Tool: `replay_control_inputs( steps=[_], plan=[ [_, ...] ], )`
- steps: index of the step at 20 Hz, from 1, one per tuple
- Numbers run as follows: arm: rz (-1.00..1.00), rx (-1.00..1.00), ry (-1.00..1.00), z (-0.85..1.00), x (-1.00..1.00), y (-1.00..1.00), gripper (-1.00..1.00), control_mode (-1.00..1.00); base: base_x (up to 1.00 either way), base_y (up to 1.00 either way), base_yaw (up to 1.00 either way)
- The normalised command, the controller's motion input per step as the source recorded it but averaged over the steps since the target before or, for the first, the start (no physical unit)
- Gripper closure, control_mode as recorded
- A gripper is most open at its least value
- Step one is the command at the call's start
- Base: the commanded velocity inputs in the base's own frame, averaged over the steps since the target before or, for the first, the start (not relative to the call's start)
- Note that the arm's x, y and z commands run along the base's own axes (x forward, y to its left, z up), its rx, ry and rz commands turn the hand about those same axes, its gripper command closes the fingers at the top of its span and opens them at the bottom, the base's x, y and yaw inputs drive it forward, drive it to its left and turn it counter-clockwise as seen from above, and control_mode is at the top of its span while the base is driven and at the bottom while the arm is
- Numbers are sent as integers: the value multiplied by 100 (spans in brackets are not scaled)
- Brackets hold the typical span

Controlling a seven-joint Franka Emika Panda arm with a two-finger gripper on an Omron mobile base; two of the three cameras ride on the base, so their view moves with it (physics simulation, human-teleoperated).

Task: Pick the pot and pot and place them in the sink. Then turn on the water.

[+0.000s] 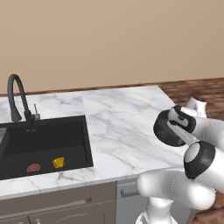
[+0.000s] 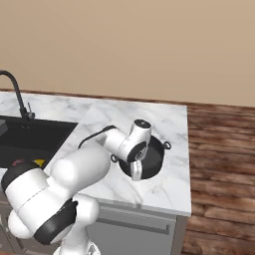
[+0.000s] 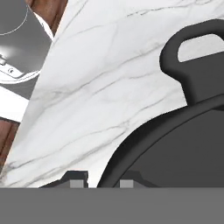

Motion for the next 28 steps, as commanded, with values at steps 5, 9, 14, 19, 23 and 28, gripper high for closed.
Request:
replay_control_inputs(
  steps=[5,9,14,19,23,28],
  plan=[
    [33,-7,-3,73,-14,49,100,-100,0,0,0],
    [34,-10,0,86,-6,56,100,-100,0,0,0],
    [35,-7,0,73,-5,62,100,-100,0,0,0],
    [37,-3,1,48,-6,67,100,-100,0,0,0],
    [37,0,5,16,-4,74,100,-100,0,0,0],
    [18,0,6,0,0,30,100,-100,0,0,0]
  ],
)
